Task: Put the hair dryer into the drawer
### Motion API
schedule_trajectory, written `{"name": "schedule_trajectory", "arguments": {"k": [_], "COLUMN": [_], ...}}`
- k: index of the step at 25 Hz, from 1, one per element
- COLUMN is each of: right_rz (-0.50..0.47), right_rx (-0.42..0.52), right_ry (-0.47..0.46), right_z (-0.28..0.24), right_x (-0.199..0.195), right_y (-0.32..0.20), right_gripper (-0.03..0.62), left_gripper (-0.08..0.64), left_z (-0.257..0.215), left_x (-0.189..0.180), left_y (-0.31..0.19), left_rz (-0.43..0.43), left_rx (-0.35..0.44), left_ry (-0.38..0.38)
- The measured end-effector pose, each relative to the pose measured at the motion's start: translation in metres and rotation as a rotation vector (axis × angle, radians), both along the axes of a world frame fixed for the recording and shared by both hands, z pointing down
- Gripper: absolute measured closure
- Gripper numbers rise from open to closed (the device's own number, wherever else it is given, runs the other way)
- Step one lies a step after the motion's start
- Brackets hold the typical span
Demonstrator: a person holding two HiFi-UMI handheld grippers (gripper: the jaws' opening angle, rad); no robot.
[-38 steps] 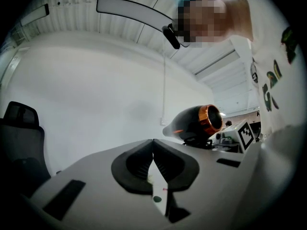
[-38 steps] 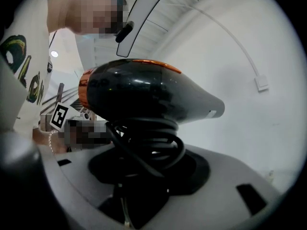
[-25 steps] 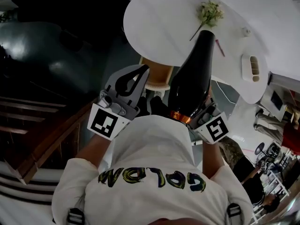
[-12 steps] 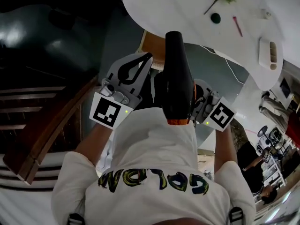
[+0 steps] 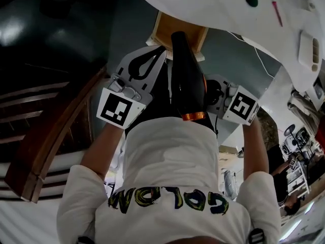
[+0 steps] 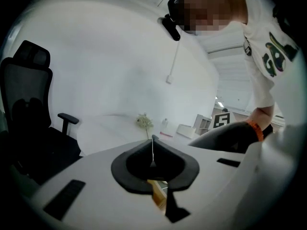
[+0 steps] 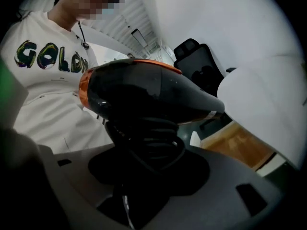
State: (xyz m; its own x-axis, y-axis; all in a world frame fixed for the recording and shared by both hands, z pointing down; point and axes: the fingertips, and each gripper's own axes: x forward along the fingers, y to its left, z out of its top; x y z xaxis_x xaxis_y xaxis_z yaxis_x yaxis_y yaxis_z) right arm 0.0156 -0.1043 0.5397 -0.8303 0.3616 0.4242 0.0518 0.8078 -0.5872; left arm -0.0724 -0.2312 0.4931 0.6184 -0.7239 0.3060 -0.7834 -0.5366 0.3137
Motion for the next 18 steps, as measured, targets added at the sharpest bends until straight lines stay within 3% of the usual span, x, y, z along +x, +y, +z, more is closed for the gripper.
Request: {"name": "schedule_trajectory", "arguments": {"k": [12, 18], "right_rz": [-0.076, -0.128], "right_rx": [-0.093, -0.089], "right_ry": [0.172, 0.241], "right_z": [0.084, 0.108], "right_x": [0.004, 0.006], "right_y": [-0.016, -0.031], "right_gripper": [0.348, 0.348], "left_gripper": [0.537, 0.548], "left_z": [0.065, 0.075], "left_x": [0.003, 0.007], "left_y": [0.002, -0.001], "left_rz": [0.054, 0.094], "left_rx": [-0.063, -0.056], "left_ry": [-0.027, -0.058]}}
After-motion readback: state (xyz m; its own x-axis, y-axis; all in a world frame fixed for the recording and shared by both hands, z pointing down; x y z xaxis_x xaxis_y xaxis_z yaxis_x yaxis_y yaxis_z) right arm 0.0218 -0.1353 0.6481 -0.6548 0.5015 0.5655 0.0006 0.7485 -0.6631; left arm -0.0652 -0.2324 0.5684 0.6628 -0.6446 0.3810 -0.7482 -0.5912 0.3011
